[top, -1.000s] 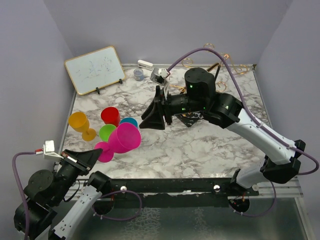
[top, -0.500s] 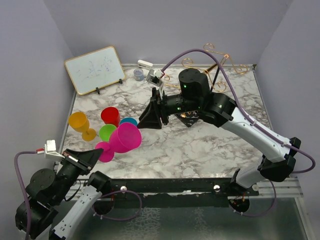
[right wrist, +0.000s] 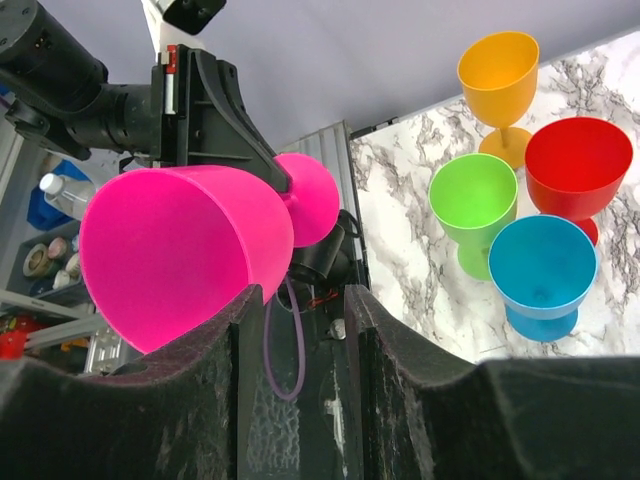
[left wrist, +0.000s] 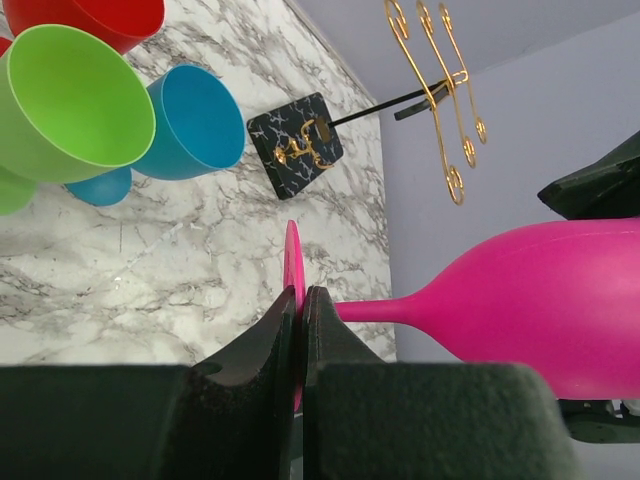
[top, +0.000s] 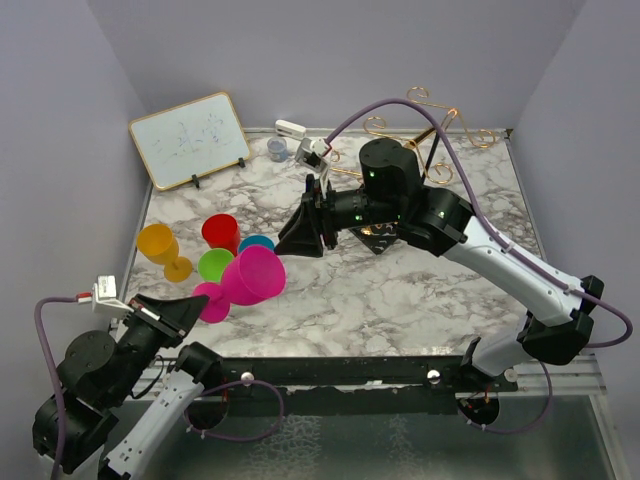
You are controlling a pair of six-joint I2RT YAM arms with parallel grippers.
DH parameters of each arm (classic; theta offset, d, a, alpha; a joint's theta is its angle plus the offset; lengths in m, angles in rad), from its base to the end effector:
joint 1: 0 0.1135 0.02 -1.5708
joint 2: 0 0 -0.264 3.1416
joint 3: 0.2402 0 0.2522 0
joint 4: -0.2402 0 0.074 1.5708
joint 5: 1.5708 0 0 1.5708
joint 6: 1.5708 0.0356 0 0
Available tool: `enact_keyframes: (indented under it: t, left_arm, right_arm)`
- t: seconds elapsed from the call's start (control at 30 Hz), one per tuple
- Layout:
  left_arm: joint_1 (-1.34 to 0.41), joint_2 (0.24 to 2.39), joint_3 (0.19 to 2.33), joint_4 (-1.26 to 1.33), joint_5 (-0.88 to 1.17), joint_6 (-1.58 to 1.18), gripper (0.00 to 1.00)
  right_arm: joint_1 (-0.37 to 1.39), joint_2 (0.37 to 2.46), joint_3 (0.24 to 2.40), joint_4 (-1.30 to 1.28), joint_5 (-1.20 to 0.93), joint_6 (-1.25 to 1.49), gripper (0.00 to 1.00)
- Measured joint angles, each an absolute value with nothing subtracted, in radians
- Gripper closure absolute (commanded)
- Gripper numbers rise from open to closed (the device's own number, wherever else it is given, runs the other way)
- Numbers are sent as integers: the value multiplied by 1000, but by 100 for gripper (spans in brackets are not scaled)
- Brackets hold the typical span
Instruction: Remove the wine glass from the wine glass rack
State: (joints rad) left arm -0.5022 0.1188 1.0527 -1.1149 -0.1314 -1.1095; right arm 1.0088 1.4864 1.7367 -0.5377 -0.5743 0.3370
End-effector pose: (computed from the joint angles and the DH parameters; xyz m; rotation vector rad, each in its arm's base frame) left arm -0.0304 0.0220 0.3577 -0.6573 1.7546 -1.0399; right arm 0.1541 0.2810 0.4659 -1.0930 1.7705 1.4154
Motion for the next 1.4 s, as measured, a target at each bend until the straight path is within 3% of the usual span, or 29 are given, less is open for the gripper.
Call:
enact_keyframes:
  t: [0.67, 1.23, 1.4]
  left_arm:
    - [-496, 128, 1053, -1118, -129, -1103, 100]
    - [-490, 150, 1051, -1106, -121, -1095, 100]
    - [-490, 159, 1051, -1097, -120, -1089, 100]
  right_arm:
    - [1013, 1407, 1717, -521, -527, 337, 62]
    - [1023, 1471, 1716, -521, -535, 336, 62]
    - [1035, 1488, 1706, -521, -535, 336, 83]
